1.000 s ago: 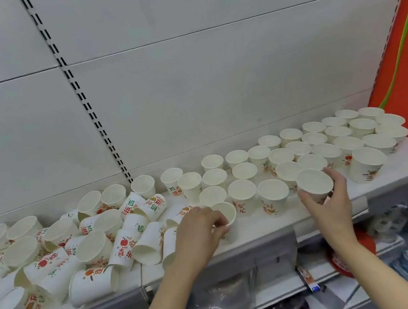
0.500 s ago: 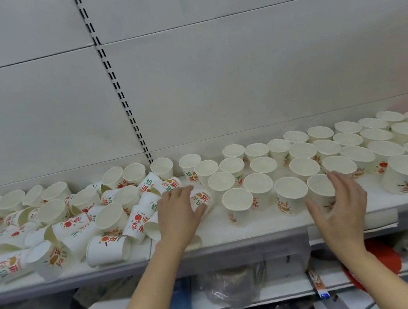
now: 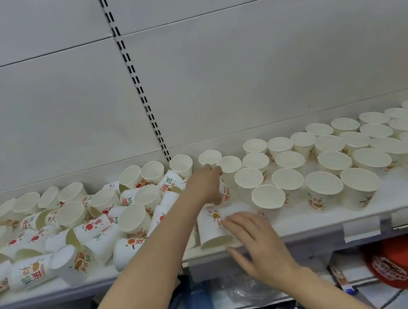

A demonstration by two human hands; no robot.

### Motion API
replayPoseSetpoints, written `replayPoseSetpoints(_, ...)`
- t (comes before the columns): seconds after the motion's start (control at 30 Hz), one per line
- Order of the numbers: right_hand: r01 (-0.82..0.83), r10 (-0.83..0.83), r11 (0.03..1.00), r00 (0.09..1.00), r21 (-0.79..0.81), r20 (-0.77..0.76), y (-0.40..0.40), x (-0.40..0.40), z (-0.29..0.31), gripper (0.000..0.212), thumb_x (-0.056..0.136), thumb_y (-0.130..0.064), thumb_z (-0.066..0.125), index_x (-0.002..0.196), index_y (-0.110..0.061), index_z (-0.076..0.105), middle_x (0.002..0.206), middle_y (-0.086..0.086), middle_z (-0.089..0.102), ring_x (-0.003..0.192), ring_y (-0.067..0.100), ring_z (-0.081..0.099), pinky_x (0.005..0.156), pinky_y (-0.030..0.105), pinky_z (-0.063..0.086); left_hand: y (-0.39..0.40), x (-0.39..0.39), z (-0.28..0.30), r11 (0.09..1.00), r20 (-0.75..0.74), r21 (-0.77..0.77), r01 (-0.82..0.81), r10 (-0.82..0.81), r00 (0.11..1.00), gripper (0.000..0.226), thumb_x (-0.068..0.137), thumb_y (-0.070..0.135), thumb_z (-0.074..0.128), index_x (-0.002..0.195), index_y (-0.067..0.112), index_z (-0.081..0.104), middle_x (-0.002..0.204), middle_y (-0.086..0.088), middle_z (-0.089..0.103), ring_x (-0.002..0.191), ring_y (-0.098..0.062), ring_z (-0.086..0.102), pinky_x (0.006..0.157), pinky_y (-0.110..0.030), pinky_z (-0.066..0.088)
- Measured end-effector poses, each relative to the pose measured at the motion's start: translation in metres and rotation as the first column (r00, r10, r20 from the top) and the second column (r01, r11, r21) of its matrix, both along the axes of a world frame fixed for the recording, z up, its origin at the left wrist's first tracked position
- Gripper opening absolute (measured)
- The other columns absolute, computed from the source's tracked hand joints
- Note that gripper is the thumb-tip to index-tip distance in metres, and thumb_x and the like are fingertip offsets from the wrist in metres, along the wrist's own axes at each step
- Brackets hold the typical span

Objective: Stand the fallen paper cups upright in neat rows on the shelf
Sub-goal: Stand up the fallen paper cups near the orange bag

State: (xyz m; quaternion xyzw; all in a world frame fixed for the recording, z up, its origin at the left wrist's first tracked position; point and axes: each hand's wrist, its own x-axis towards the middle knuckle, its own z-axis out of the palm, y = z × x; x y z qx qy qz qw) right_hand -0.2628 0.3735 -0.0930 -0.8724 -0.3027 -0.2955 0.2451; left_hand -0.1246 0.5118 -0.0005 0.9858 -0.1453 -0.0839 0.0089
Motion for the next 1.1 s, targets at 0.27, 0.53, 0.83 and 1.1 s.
replayPoseSetpoints(0.27, 0.139, -0.133, 0.987, 0.988, -0.077, 0.072, 0.027, 0.024, 0.002, 0.028, 0.082, -0.016, 0.064, 0.110, -0.015, 0.064, 0.114, 0.004, 0.063, 0.093, 0.024, 0.058, 0.071, 0.032, 0.049, 0.023, 0.013, -0.016, 0.957, 0.068, -0.253, 0.139, -0.126, 0.990, 0.090, 0.065, 0.043, 0.082, 0.139, 0.018, 0.038, 0.136, -0.003, 0.048, 0.119, -0.024, 0.050, 0.095, -0.038, 0.046)
replayPoseSetpoints(0.53, 0.345, -0.346, 0.936, 0.938, -0.063, 0.006, 0.028, 0.060, 0.028, 0.044, 0.064, 0.005, 0.073, 0.104, -0.014, 0.068, 0.076, 0.003, 0.065, 0.060, 0.027, 0.061, 0.040, 0.032, 0.046, 0.086, 0.027, 0.007, 0.919, 0.235, -0.394, -0.010, 0.112, 0.966, 0.053, 0.079, 0.044, 0.073, 0.125, 0.020, 0.060, 0.125, 0.001, 0.062, 0.113, -0.019, 0.058, 0.092, -0.037, 0.049)
replayPoseSetpoints(0.83, 0.519, -0.608, 0.773, 0.770, -0.363, -0.192, 0.027, 0.069, 0.058, 0.015, 0.088, -0.019, 0.052, 0.096, -0.015, 0.063, 0.090, 0.004, 0.062, 0.083, 0.031, 0.060, 0.053, 0.031, 0.034, 0.078, 0.029, -0.028, 0.995, 0.140, 0.045, -0.091, 0.084, 0.987, 0.067, 0.070, 0.056, 0.073, 0.118, 0.016, 0.050, 0.114, -0.006, 0.059, 0.105, -0.026, 0.055, 0.076, -0.032, 0.043)
replayPoseSetpoints(1.1, 0.403, -0.410, 0.893, 0.912, -0.198, 0.011, 0.031, 0.055, 0.042, 0.042, 0.094, -0.043, 0.043, 0.115, -0.014, 0.065, 0.123, 0.004, 0.062, 0.112, 0.026, 0.055, 0.091, 0.037, 0.041, 0.070, 0.038, -0.012, 0.995, 0.144, -0.098, -0.007, 0.021, 0.989, 0.069, 0.074, 0.024, 0.071, 0.137, 0.025, 0.042, 0.131, -0.009, 0.042, 0.118, -0.033, 0.042, 0.089, -0.040, 0.047)
